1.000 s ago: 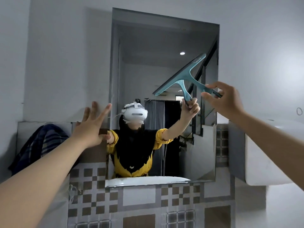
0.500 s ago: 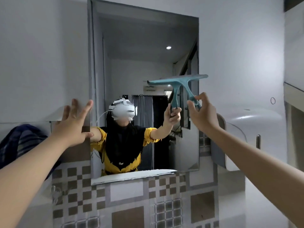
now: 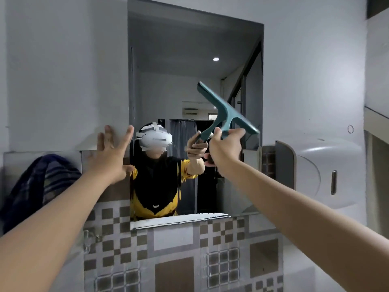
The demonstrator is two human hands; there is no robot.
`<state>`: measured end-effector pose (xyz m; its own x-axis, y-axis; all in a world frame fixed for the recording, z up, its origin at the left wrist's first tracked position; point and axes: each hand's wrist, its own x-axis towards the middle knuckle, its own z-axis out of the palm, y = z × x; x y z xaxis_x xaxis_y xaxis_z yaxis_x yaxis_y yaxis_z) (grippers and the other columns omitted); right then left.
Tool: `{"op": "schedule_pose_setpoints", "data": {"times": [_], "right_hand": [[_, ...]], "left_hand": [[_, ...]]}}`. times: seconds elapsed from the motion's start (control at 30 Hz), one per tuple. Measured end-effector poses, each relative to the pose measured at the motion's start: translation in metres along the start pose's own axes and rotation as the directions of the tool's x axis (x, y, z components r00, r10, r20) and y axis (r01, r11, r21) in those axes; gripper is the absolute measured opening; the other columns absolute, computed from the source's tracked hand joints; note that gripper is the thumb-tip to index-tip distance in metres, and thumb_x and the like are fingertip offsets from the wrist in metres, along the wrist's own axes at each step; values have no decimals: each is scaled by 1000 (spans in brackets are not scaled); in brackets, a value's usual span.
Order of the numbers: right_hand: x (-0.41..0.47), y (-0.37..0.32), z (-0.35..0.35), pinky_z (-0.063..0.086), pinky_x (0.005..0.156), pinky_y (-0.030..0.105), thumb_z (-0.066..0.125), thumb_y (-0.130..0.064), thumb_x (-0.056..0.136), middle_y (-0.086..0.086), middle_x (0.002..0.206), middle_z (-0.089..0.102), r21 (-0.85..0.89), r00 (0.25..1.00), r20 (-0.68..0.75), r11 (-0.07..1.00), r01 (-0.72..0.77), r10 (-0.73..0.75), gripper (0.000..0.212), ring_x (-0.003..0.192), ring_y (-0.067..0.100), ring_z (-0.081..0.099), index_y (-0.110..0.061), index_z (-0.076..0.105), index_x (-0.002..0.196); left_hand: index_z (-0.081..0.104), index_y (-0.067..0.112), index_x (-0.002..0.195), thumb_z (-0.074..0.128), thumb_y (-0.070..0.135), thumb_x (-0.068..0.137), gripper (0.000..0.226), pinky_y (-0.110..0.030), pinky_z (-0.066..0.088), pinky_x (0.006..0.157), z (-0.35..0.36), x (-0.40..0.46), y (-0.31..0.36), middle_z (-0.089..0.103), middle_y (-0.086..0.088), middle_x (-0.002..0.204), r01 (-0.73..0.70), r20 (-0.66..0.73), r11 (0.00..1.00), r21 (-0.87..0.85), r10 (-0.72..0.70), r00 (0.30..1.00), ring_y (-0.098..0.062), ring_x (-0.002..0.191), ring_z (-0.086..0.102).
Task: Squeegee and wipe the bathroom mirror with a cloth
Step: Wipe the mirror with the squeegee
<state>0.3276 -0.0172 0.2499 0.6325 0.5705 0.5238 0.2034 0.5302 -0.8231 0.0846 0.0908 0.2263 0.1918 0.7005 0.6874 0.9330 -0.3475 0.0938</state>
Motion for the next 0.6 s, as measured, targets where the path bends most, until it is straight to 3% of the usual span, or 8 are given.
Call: {"op": "schedule_pose_setpoints", "data": {"times": [0.07, 0.13, 0.23, 0.33, 0.43, 0.5, 0.6], "right_hand": [[-13, -2, 14, 39, 28, 14, 44, -26, 101, 1, 73, 51, 36, 1000, 7, 999, -21, 21, 19, 42, 8, 48, -15, 29, 104], [-28, -2, 33, 46, 34, 15, 45, -28, 101, 1, 75, 52, 60, 999, 38, 997, -42, 40, 20, 45, 10, 52, -18, 28, 102], [-48, 1, 64, 61, 54, 42, 46, -38, 98, 5, 74, 60, 22, 995, 76, 998, -62, 60, 24, 53, 26, 64, -24, 27, 95], [-67, 6, 94, 58, 47, 35, 47, -37, 97, 10, 89, 66, 30, 987, 162, 1000, -3, -2, 23, 59, 25, 67, -26, 27, 98], [-84, 13, 121, 61, 67, 50, 51, -35, 95, 7, 91, 64, 22, 974, 213, 997, 74, -77, 26, 78, 32, 69, -32, 26, 91], [-93, 19, 133, 58, 70, 56, 52, -32, 94, 9, 95, 61, -1, 962, 248, 993, 120, -116, 27, 84, 39, 67, -34, 25, 89], [-97, 31, 135, 59, 64, 48, 53, -31, 95, 11, 97, 60, -53, 941, 273, 973, 224, -201, 26, 81, 36, 65, -34, 27, 95]], "left_hand": [[-38, 55, 126, 64, 29, 84, 113, -63, 35, 103, 2, -1, 0, -38, -11, 148, 4, 0, 999, -41, -4, 1000, -32, 139, -26], [-33, 56, 129, 61, 31, 87, 105, -66, 30, 104, 6, -4, -3, -37, -11, 149, -16, -20, 997, -77, 14, 1000, -31, 139, -27], [-27, 53, 134, 55, 38, 89, 95, -65, 27, 106, 16, -15, -9, -32, -16, 151, -79, -70, 995, -60, 75, 995, -36, 141, -21], [-23, 50, 138, 56, 47, 85, 95, -60, 31, 108, 28, -29, -17, -30, -16, 152, -105, -75, 994, -6, 105, 992, -34, 141, -21], [-22, 46, 138, 62, 51, 79, 103, -56, 35, 107, 35, -41, -25, -33, -13, 151, -121, -65, 993, 8, 121, 990, -31, 136, -27], [-29, 44, 134, 64, 52, 77, 110, -56, 36, 105, 38, -47, -27, -37, -12, 149, -120, -48, 992, 25, 121, 991, -31, 134, -30], [-33, 43, 131, 64, 54, 77, 112, -55, 33, 105, 41, -50, -28, -42, -13, 146, -117, -28, 992, 39, 118, 993, -34, 132, -33]]}}
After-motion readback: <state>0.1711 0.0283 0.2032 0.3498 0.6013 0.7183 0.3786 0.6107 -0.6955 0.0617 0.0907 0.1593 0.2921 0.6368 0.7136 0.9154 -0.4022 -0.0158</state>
